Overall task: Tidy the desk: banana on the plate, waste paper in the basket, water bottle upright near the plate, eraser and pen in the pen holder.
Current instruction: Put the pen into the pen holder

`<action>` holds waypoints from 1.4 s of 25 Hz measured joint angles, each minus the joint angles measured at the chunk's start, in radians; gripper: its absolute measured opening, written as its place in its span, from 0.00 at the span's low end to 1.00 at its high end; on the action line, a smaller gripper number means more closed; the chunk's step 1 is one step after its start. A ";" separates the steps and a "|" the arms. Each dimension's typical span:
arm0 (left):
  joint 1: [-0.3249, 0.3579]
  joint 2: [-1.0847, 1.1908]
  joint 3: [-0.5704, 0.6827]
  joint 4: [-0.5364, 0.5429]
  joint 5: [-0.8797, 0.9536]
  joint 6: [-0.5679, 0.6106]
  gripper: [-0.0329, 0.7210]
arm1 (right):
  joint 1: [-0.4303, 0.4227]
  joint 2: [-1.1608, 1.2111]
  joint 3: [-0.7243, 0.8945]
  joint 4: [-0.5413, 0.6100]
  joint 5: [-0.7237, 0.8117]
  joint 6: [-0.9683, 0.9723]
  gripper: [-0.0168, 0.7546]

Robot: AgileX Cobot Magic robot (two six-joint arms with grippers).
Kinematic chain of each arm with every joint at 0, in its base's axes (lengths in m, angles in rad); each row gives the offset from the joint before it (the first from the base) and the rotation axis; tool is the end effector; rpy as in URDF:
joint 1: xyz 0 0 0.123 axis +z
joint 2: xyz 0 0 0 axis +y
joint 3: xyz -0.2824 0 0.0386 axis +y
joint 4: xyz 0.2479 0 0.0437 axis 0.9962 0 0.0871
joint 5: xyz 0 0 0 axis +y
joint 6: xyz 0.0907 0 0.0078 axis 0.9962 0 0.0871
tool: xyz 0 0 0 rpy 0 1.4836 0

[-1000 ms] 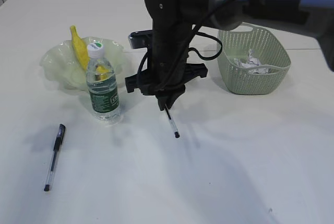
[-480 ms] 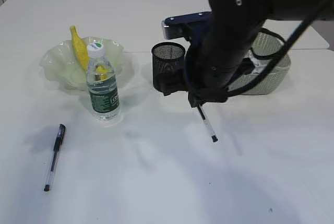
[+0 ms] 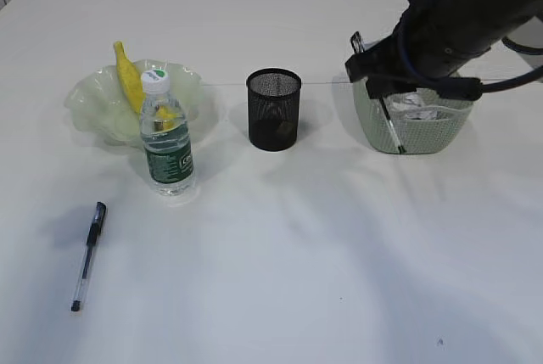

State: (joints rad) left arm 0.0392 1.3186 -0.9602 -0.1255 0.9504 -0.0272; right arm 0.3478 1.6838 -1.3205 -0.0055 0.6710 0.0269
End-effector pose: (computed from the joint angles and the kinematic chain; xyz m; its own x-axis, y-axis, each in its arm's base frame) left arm 0.2457 0.0004 0.2750 -0.9325 -0.1364 -0.3343 -0.0978 0.9867 -0.1297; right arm 0.3484 0.1260 0.2780 -0.7706 -0.2553 -0.5840 -0.3216 0.9468 0.0104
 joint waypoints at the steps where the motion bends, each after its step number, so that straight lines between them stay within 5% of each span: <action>1: 0.000 0.000 0.000 0.000 0.000 0.000 0.66 | -0.015 0.000 0.000 0.030 -0.030 -0.045 0.09; 6: 0.000 0.000 0.000 0.000 0.000 0.000 0.66 | -0.035 0.021 0.000 0.155 -0.238 -0.185 0.09; 13: 0.000 0.000 0.000 -0.003 0.000 0.000 0.66 | -0.035 0.109 0.000 0.176 -0.446 -0.208 0.09; 35: 0.000 0.000 0.000 -0.016 -0.024 0.000 0.66 | 0.015 0.449 -0.436 0.299 -0.493 -0.211 0.09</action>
State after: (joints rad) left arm 0.0392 1.3186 -0.9602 -0.1416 0.9269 -0.0272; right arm 0.3632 2.1323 -1.7564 0.2932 0.1781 -0.1838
